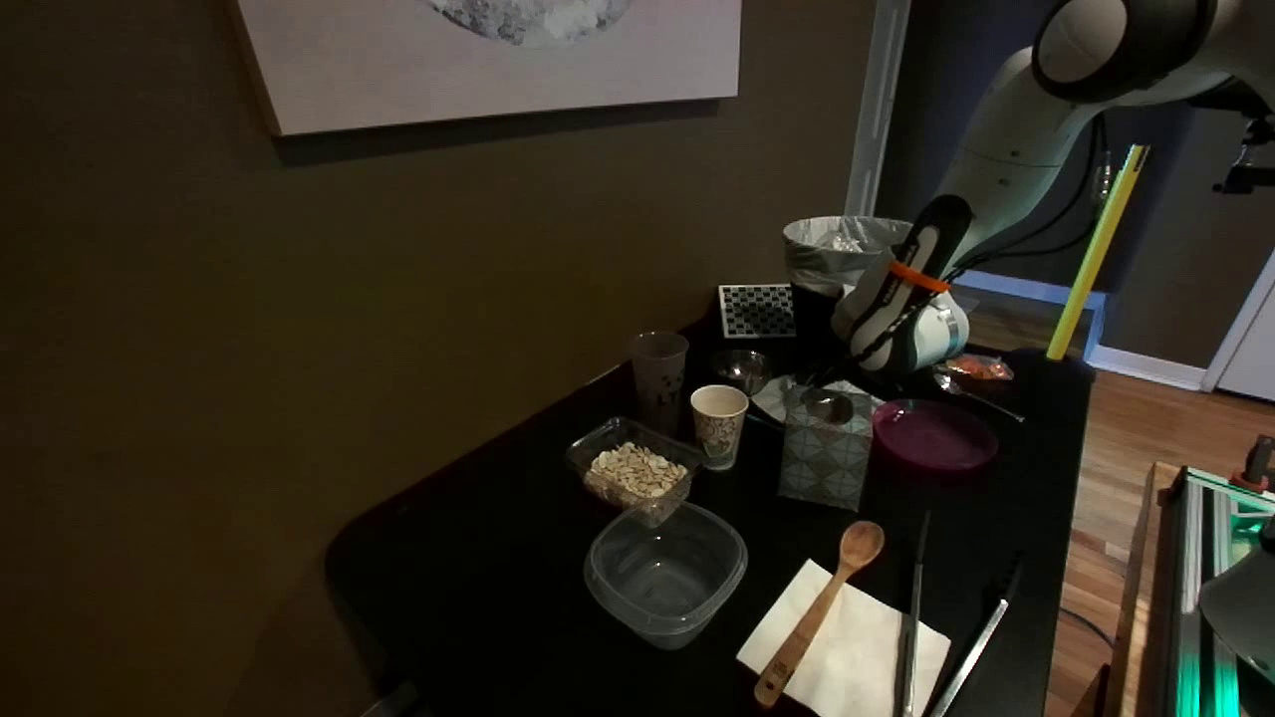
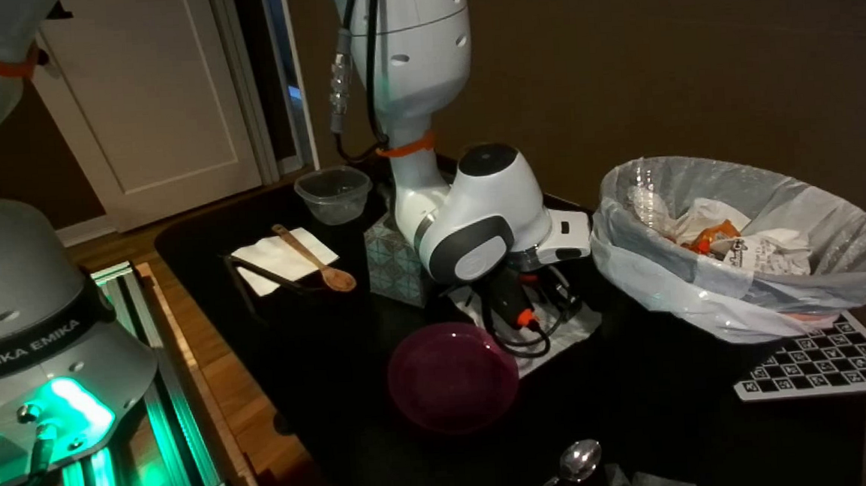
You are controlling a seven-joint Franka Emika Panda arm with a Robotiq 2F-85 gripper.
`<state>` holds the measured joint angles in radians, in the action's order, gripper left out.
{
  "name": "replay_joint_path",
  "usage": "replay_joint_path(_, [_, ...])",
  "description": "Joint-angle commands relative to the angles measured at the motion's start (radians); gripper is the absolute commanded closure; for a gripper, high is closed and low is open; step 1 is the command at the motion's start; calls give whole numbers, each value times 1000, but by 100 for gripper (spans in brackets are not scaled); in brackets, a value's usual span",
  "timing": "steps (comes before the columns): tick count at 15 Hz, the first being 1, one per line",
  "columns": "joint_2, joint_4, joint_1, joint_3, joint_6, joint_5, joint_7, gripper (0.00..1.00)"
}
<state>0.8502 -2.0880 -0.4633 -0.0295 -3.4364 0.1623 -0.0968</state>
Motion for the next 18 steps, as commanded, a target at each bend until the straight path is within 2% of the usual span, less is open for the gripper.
replay_joint_path(1, [9,2,40,33,-41,-21,22,67])
replay_joint_path(3, [1,-7,47,39,-48,-21,24,71])
replay_joint_path(5, [-8,-14,60,51,-53,-26,26,65])
replay_joint_path(10, [-41,-40,92,69,-56,-36,30,78])
replay_joint_path(11, [-49,-45,93,66,-51,-35,31,69])
replay_joint_path(12, [-58,-51,97,66,-48,-36,33,49])
replay_joint_path(15, [-115,-101,95,47,-15,-30,45,28])
replay_joint_path(18, [-185,-161,112,47,78,-41,58,6])
